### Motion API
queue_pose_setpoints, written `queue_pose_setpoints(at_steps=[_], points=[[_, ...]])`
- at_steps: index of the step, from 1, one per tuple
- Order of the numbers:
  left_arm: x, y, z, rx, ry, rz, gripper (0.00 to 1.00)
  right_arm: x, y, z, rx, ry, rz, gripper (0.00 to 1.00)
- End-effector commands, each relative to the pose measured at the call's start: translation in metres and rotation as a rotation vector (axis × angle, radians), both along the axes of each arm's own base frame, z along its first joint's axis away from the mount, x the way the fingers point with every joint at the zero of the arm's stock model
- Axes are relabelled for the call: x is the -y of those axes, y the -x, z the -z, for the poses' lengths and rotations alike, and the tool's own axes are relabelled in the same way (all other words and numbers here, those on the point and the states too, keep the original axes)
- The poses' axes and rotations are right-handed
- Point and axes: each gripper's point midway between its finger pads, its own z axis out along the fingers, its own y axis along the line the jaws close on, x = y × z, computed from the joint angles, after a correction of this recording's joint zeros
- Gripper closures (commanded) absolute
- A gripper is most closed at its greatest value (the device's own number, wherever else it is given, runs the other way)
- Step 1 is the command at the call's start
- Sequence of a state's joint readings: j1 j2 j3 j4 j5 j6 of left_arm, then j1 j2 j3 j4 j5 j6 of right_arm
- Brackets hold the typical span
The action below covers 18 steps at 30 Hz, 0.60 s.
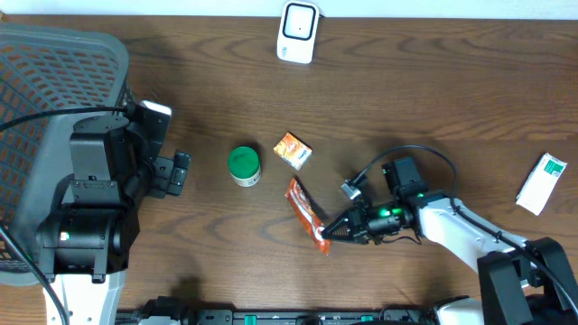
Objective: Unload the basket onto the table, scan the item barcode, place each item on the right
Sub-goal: 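Reach the right gripper down to the orange-red candy bar, then close the right gripper on the candy bar's end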
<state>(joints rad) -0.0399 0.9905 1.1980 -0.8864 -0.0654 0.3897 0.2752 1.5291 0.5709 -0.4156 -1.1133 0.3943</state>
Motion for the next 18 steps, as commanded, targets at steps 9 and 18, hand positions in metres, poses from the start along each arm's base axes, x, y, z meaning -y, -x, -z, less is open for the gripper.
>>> queue_pose_setpoints(at_steps=[9, 18], points=[[0.000, 0.001, 0.000, 0.001, 0.011, -0.007, 0.01, 0.078, -0.027, 0.067, 0.148, 0.524, 0.082, 0.32], [0.000, 0.001, 0.000, 0.001, 0.011, -0.007, 0.01, 0.047, -0.061, 0.036, 0.356, 0.325, 0.051, 0.01]])
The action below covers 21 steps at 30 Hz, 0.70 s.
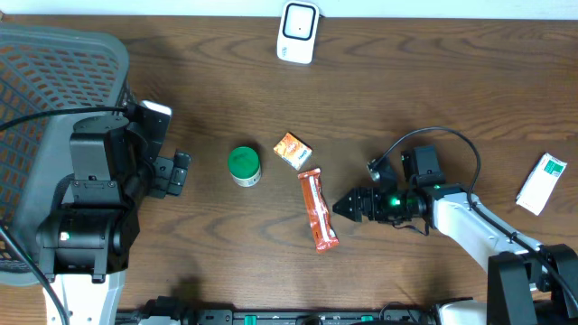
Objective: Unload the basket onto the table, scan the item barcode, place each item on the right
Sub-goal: 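Close the right gripper on the candy bar's end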
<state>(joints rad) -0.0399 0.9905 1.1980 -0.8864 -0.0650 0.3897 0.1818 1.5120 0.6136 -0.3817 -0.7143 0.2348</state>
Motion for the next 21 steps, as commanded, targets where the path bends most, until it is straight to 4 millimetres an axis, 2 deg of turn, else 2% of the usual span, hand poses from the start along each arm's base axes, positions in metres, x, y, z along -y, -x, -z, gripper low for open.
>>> queue_pose_setpoints(at_steps=[1, 6, 13, 21], points=[[0.000, 0.001, 0.000, 0.001, 0.011, -0.008, 0.01, -0.006, -0.001, -0.001, 0.044, -0.016, -0.058, 0.01], [0.000, 0.001, 0.000, 0.001, 0.011, -0.008, 0.01, -0.013, -0.004, -0.003, 0.084, -0.024, -0.086, 0.01], [0.000, 0.001, 0.000, 0.001, 0.011, -0.008, 0.01, -0.033, 0.004, 0.000, 0.085, -0.066, -0.157, 0.01], [0.000, 0.001, 0.000, 0.001, 0.011, -0.008, 0.01, -0.044, 0.015, 0.037, -0.009, -0.060, -0.194, 0.04]])
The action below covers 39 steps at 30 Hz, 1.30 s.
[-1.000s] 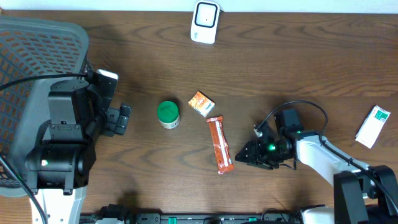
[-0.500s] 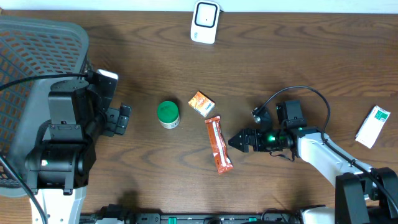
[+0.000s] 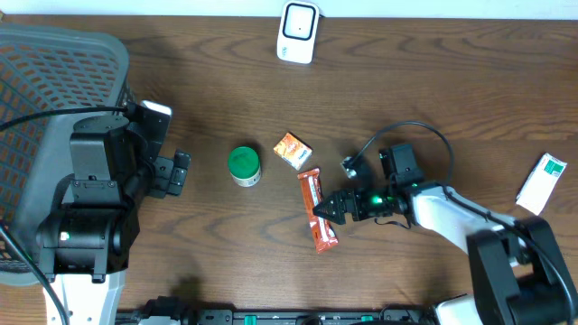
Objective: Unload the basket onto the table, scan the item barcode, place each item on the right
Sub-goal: 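Close the right gripper on the candy bar's end, then lift the candy bar and carry it toward the scanner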
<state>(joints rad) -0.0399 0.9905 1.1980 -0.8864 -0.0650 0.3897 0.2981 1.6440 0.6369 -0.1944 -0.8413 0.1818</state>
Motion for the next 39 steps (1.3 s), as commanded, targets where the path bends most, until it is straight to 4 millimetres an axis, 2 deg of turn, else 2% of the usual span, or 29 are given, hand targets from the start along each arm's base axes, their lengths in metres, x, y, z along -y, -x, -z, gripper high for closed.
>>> queue_pose_setpoints(at_steps=[1, 2, 5, 8, 11, 13, 17, 19, 25, 27, 30, 33, 35, 39], points=[[0.000, 0.001, 0.000, 0.001, 0.011, -0.008, 0.01, 0.004, 0.016, 0.041, -0.107, 0.081, 0.002, 0.05], [0.000, 0.001, 0.000, 0.001, 0.011, -0.008, 0.01, 0.002, 0.017, 0.048, -0.127, 0.080, 0.005, 0.06], [0.000, 0.001, 0.000, 0.001, 0.011, -0.008, 0.01, 0.005, 0.024, 0.065, -0.181, 0.099, 0.005, 0.21], [0.000, 0.001, 0.000, 0.001, 0.011, -0.008, 0.01, 0.006, 0.032, 0.074, -0.230, 0.104, 0.000, 0.36], [0.000, 0.001, 0.000, 0.001, 0.011, -0.008, 0.01, 0.008, 0.039, 0.076, -0.243, 0.114, -0.016, 0.44], [0.000, 0.001, 0.000, 0.001, 0.011, -0.008, 0.01, 0.008, 0.039, 0.076, -0.240, 0.114, -0.021, 0.46], [0.000, 0.001, 0.000, 0.001, 0.011, -0.008, 0.01, 0.012, 0.037, 0.081, -0.226, 0.148, -0.014, 0.60], [0.000, 0.001, 0.000, 0.001, 0.011, -0.008, 0.01, 0.013, 0.034, 0.082, -0.212, 0.155, -0.011, 0.80], [0.000, 0.001, 0.000, 0.001, 0.011, -0.008, 0.01, 0.005, 0.017, 0.077, -0.108, 0.109, -0.024, 0.99], [0.000, 0.001, 0.000, 0.001, 0.011, -0.008, 0.01, -0.004, 0.011, 0.066, -0.064, 0.039, -0.047, 0.99], [0.000, 0.001, 0.000, 0.001, 0.011, -0.008, 0.01, -0.020, 0.006, 0.040, -0.010, -0.097, -0.090, 0.99], [0.000, 0.001, 0.000, 0.001, 0.011, -0.008, 0.01, -0.032, 0.002, -0.002, 0.076, -0.233, -0.141, 0.99], [0.000, 0.001, 0.000, 0.001, 0.011, -0.008, 0.01, -0.035, -0.002, -0.027, 0.125, -0.263, -0.141, 0.99], [0.000, 0.001, 0.000, 0.001, 0.011, -0.008, 0.01, -0.036, 0.000, -0.092, 0.225, -0.331, -0.133, 0.99]])
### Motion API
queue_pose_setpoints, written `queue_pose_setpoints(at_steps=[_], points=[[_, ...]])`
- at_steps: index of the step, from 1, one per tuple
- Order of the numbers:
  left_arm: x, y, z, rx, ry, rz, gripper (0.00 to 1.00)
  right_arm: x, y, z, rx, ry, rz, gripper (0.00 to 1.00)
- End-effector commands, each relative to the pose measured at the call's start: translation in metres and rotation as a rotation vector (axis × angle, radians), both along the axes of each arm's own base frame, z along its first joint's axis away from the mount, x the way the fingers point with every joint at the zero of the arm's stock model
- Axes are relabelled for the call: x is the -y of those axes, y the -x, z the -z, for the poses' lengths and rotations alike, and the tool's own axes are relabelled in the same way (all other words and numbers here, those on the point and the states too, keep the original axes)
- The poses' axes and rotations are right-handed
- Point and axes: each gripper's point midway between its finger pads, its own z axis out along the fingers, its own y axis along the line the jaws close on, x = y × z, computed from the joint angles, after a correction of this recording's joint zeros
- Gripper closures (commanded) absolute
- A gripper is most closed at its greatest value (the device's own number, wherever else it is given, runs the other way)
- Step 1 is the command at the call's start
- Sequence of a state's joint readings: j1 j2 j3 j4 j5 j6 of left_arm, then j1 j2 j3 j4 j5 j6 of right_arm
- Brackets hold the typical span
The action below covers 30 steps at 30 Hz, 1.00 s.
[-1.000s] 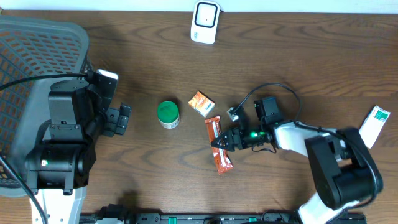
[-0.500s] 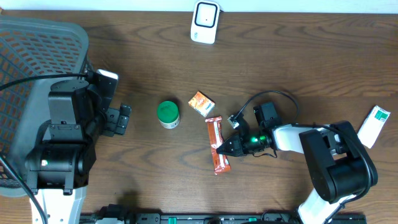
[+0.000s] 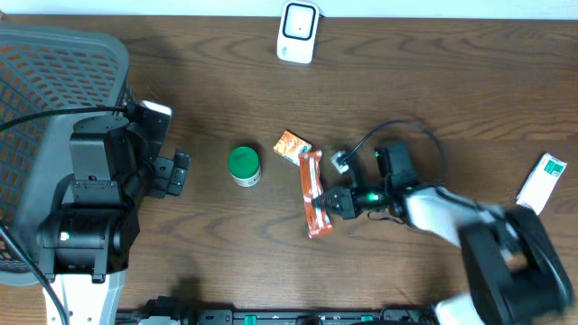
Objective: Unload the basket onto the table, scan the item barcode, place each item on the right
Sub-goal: 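Lift the candy bar and carry it toward the scanner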
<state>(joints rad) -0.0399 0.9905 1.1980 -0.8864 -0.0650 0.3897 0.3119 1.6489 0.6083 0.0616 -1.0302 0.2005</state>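
An orange snack bar wrapper (image 3: 311, 185) lies lengthwise in the middle of the table, its top end next to a small orange box (image 3: 290, 146). My right gripper (image 3: 328, 201) comes in from the right and is shut on the bar's lower right edge; the arm behind it is blurred. The white barcode scanner (image 3: 298, 32) stands at the far edge, well above the bar. At the left, my left gripper (image 3: 180, 172) rests open and holds nothing.
A green-lidded can (image 3: 243, 165) stands left of the orange box. A white and green box (image 3: 542, 183) lies at the far right. A grey mesh basket (image 3: 54, 63) fills the far left corner behind the left arm.
The snack bar has shifted up the table and a little left, its top end now beside the orange box. My right gripper moved up with it; the left arm is unchanged.
My right gripper first held the bar's lower end with the bar tilted. Then the bar lay flat and the gripper was drawn back to its right. Then the gripper was back at the bar's middle, and now the bar sits farther up the table.
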Motion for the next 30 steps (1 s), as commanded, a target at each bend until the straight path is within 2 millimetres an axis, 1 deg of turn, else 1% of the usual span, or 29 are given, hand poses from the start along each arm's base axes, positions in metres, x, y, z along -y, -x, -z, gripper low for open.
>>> queue_pose_setpoints(at_steps=[1, 3, 4, 5, 6, 7, 10, 12, 16, 18, 20, 23, 24, 27, 30], points=[[0.000, 0.001, 0.000, 0.001, 0.011, -0.008, 0.01, -0.009, 0.010, -0.073, 0.102, -0.122, -0.035, 0.99], [0.000, 0.001, 0.000, 0.001, 0.011, -0.008, 0.00, -0.006, 0.018, -0.105, 0.139, -0.154, -0.017, 0.99], [0.000, 0.001, 0.000, 0.001, 0.011, -0.008, 0.01, -0.005, 0.022, -0.118, 0.150, -0.167, -0.010, 0.99], [0.000, 0.001, 0.000, 0.001, 0.011, -0.008, 0.01, -0.002, 0.030, -0.135, 0.151, -0.185, 0.002, 0.99], [0.000, 0.001, 0.000, 0.001, 0.011, -0.008, 0.01, -0.001, 0.032, -0.138, 0.150, -0.188, 0.005, 0.99], [0.000, 0.001, 0.000, 0.001, 0.011, -0.008, 0.01, 0.001, 0.038, -0.147, 0.156, -0.196, 0.007, 0.99], [0.000, 0.001, 0.000, 0.001, 0.011, -0.008, 0.01, 0.005, 0.051, -0.157, 0.148, -0.200, 0.012, 0.99], [0.000, 0.001, 0.000, 0.001, 0.011, -0.008, 0.01, 0.006, 0.053, -0.159, 0.147, -0.200, 0.012, 0.99], [0.000, 0.001, 0.000, 0.001, 0.011, -0.008, 0.01, 0.005, 0.052, -0.155, 0.128, -0.194, 0.014, 0.99], [0.000, 0.001, 0.000, 0.001, 0.011, -0.008, 0.01, 0.006, 0.045, -0.146, 0.113, -0.165, 0.040, 0.99], [0.000, 0.001, 0.000, 0.001, 0.011, -0.008, 0.01, 0.010, 0.032, -0.129, 0.097, -0.096, 0.111, 0.99], [0.000, 0.001, 0.000, 0.001, 0.011, -0.008, 0.00, 0.018, 0.005, -0.104, 0.139, 0.029, 0.222, 0.99], [0.000, 0.001, 0.000, 0.001, 0.011, -0.008, 0.01, 0.021, -0.004, -0.100, 0.156, 0.066, 0.257, 0.99], [0.000, 0.001, 0.000, 0.001, 0.011, -0.008, 0.01, 0.028, -0.037, -0.097, 0.230, 0.171, 0.342, 0.99], [0.000, 0.001, 0.000, 0.001, 0.011, -0.008, 0.01, 0.028, -0.070, -0.107, 0.303, 0.264, 0.381, 0.99]])
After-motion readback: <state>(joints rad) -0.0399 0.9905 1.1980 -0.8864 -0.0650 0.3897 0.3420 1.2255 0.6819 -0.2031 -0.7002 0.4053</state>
